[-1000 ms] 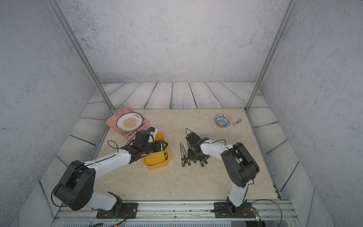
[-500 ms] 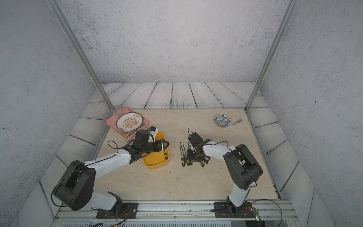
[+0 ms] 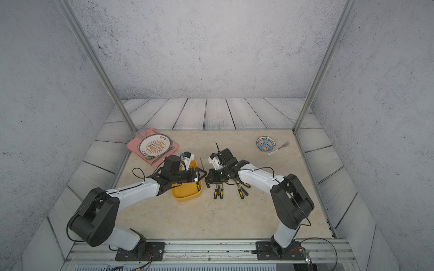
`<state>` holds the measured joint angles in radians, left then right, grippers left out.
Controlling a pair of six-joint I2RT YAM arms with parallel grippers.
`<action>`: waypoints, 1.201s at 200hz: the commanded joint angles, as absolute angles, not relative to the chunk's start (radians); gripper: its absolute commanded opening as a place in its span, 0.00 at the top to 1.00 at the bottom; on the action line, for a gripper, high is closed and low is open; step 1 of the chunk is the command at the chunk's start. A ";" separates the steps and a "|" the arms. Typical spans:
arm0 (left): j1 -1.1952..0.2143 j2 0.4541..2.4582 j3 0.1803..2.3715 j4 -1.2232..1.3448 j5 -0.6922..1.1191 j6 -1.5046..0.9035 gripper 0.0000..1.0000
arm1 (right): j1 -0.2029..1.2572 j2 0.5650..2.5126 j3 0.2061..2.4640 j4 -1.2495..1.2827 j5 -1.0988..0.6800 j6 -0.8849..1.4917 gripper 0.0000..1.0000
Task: Put the file tool into the storage box
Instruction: Place the file tool in the storage box.
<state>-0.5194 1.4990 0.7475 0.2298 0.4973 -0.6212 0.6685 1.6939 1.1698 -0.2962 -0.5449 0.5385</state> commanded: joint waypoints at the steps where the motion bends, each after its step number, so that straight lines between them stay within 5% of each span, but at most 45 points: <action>1: -0.523 1.506 0.765 0.242 0.522 -0.615 0.29 | 0.671 1.686 1.217 -0.296 -0.594 0.524 0.94; 15: -0.523 1.501 0.765 0.242 0.521 -0.611 0.34 | 0.671 1.683 1.236 -0.299 -0.593 0.529 0.94; 41: -0.523 1.497 0.771 0.242 0.525 -0.603 0.62 | 0.673 1.686 1.253 -0.309 -0.585 0.528 0.94; 107: -0.522 1.509 0.772 0.238 0.534 -0.598 0.99 | 0.673 1.694 1.252 -0.299 -0.568 0.532 0.94; 133: -0.522 1.501 0.775 0.214 0.511 -0.589 1.00 | 0.673 1.688 1.249 -0.299 -0.558 0.529 0.91; 165: -0.519 1.459 0.767 0.131 0.378 -0.577 1.00 | 0.673 1.681 1.259 -0.338 -0.504 0.538 0.66; 240: -0.497 1.449 0.745 0.008 0.112 -0.598 1.00 | 0.673 1.669 1.220 -0.339 -0.477 0.525 0.65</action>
<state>-0.5102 1.4246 0.7506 0.0666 0.2085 -0.5922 0.6731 1.7016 1.2327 -0.3325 -0.5003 0.5407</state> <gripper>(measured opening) 0.061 0.348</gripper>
